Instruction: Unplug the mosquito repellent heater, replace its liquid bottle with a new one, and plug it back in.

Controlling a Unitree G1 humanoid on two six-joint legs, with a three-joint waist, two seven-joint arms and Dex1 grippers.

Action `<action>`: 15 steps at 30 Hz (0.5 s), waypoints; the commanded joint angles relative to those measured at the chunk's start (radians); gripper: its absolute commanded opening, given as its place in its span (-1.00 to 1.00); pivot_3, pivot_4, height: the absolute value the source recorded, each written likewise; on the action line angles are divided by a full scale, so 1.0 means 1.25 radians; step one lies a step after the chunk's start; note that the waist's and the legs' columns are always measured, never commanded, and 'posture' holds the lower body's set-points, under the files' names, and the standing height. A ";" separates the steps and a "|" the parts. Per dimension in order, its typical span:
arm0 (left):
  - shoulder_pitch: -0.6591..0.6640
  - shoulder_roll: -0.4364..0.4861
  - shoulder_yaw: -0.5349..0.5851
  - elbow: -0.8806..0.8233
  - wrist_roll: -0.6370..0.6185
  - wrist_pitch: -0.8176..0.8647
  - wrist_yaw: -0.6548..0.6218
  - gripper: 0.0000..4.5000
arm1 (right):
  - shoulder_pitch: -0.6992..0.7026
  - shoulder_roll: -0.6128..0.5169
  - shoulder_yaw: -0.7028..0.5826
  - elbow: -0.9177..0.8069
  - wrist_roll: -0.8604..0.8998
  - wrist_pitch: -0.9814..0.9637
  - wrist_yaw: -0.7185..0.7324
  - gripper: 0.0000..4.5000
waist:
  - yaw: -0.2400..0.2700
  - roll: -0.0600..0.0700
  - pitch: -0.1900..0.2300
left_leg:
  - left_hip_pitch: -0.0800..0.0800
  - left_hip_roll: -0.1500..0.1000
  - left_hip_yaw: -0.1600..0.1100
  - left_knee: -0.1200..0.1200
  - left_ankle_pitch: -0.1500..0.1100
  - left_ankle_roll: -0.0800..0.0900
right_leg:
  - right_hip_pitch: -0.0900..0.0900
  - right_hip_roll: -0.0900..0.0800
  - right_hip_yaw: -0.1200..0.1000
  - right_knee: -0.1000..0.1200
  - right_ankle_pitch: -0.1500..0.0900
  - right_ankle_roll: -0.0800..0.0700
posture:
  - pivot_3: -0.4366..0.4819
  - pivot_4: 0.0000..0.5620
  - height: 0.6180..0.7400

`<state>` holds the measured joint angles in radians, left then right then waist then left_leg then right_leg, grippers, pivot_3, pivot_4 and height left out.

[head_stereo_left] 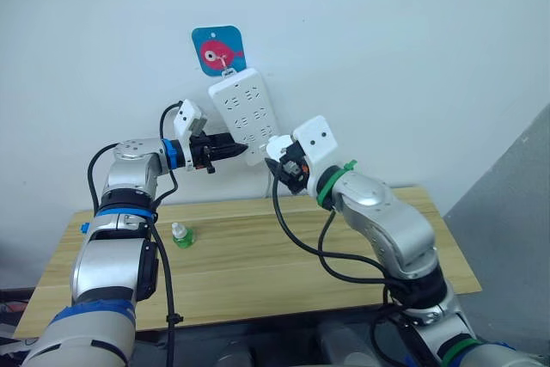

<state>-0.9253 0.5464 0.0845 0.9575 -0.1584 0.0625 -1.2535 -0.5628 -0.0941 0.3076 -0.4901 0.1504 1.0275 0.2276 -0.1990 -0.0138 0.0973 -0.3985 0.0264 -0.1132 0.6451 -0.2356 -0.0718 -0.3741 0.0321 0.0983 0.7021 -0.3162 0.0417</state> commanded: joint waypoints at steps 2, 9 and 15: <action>0.008 0.031 0.022 -0.027 -0.005 -0.030 0.042 -0.41 | -0.004 -0.007 -0.072 -0.074 0.049 0.034 0.024 0.37 | -0.002 0.000 0.000 | 0.000 0.000 0.000 0.000 0.000 0.000 | 0.000 0.000 0.000 0.000 0.000 0.000 | -0.51 -0.76 0.88; 0.169 0.103 0.038 -0.218 -0.052 0.033 0.001 0.41 | 0.022 0.037 -0.172 -0.078 0.090 0.056 -0.009 0.37 | -0.032 0.000 0.000 | 0.000 0.001 0.001 -0.003 0.000 0.000 | -0.003 0.000 0.001 0.002 0.000 0.000 | -0.49 -0.78 0.88; 0.372 0.115 0.141 -0.533 -0.136 0.078 0.113 1.00 | 0.040 0.060 -0.228 -0.092 0.119 0.060 -0.027 0.37 | -0.038 0.000 0.000 | -0.002 0.002 0.000 -0.005 0.000 0.000 | -0.007 -0.004 0.001 0.006 0.000 -0.008 | -0.49 -0.79 0.88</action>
<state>-0.4617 0.6786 0.2047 0.4009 -0.2777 0.1460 -1.1460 -0.5092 -0.0242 0.0494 -0.5566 0.2750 1.1166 0.1958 -0.2465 -0.0136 0.0973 -0.4009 0.0295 -0.1125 0.6391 -0.2355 -0.0719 -0.3839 0.0266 0.0992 0.7118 -0.3168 0.0313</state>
